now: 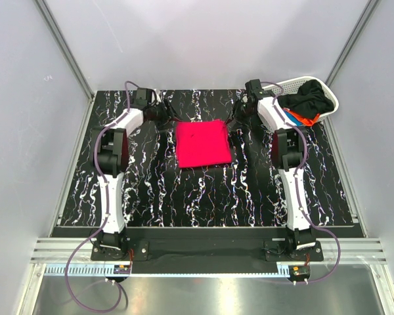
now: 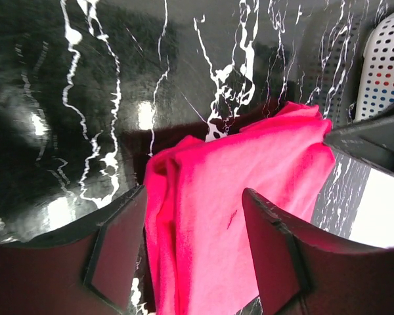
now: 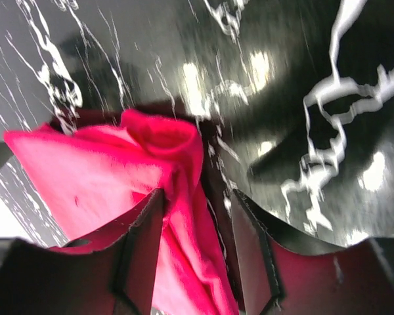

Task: Fold and stack the t-shirts
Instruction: Fold the tshirt

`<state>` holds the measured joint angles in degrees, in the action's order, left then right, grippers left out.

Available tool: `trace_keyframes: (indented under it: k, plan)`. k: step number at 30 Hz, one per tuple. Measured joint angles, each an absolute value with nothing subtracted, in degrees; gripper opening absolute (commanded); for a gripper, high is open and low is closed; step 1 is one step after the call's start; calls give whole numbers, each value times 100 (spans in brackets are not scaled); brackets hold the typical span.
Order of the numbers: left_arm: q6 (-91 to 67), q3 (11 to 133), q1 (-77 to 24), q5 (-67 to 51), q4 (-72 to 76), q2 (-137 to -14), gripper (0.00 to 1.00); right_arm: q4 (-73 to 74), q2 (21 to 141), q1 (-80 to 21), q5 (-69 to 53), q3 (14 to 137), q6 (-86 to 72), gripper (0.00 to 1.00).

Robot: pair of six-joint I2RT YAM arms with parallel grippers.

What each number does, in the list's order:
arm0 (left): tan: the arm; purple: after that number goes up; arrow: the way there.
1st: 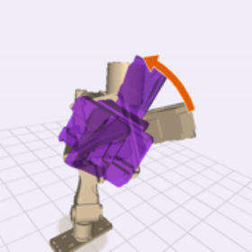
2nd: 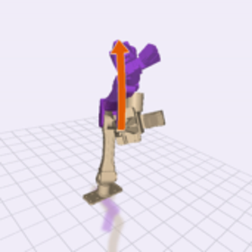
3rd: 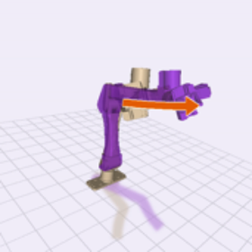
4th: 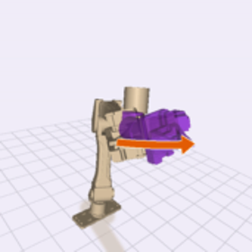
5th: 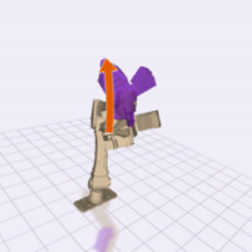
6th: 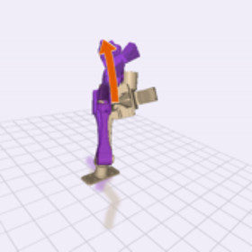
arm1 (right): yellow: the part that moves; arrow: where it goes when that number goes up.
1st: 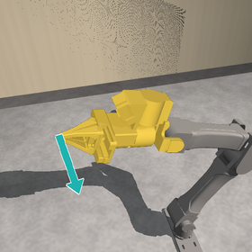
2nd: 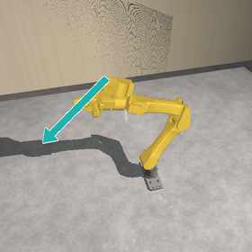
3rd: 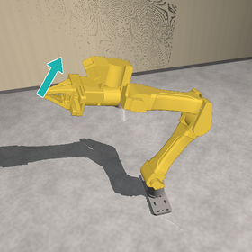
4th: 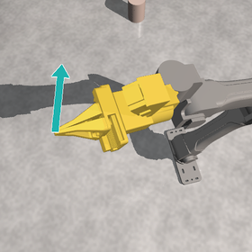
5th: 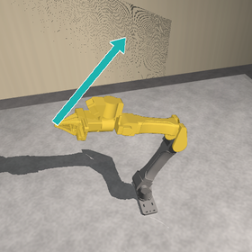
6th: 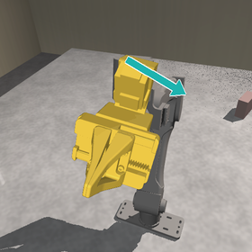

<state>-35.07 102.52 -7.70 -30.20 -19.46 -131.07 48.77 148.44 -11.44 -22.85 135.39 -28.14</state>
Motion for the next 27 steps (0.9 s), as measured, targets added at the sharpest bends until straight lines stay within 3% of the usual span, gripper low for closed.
trace_keyframes:
  k: [7, 13, 19, 27]
  plan:
    - [-3625, 10289, -847, -3111, -1920, -13421, 56, 5006, 14352, -1133, -2191, 13157, -2650, 63]
    - [-3800, 10289, -851, -3199, -1754, -13454, 55, 4974, 14188, -1096, -2239, 13078, -2622, 58]
    - [-3948, 10289, -851, -3234, -1599, -13458, 26, 4646, 13688, -1085, -2517, 11793, -2665, 44]
    - [-4064, 10289, -851, -3240, -1490, -13513, 11, 4209, 13406, -1087, -2816, 10866, -2687, 45]
